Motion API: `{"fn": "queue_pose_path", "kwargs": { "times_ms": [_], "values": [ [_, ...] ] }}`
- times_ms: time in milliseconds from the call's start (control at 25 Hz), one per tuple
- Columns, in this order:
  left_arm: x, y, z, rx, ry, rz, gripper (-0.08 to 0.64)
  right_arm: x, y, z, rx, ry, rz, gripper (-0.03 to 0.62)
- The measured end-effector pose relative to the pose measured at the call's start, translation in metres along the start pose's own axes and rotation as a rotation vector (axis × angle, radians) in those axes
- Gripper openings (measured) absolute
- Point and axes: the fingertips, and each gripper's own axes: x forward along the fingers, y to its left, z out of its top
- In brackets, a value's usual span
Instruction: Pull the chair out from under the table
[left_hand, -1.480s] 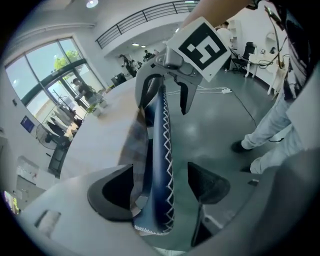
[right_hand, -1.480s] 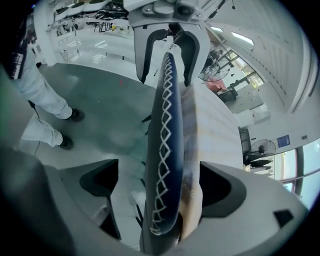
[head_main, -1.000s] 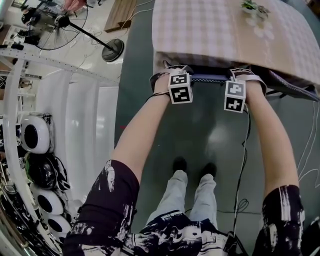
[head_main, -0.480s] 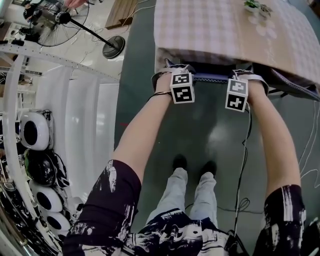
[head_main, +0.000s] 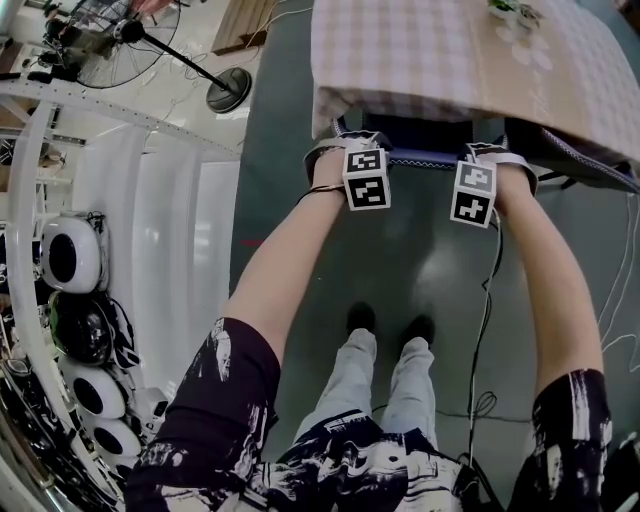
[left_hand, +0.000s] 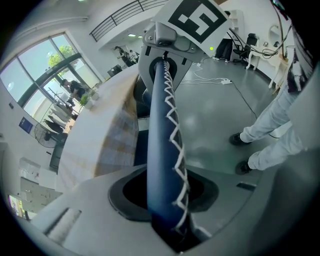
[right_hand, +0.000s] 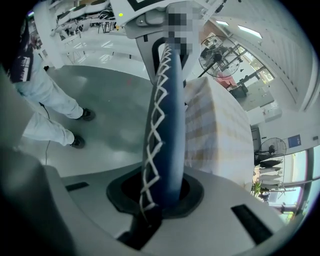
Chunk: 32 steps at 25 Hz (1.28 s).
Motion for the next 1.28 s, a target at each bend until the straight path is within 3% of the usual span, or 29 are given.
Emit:
{"fn": "queue_pose_path", "kwargs": {
  "times_ms": [1280],
  "values": [
    [-0.081,-0.282,0.029,-0.004,0.016,-0.102,0.11,-0.092,0.273,0.035,0.02,-0.014,0.061,0.04]
  ]
}}
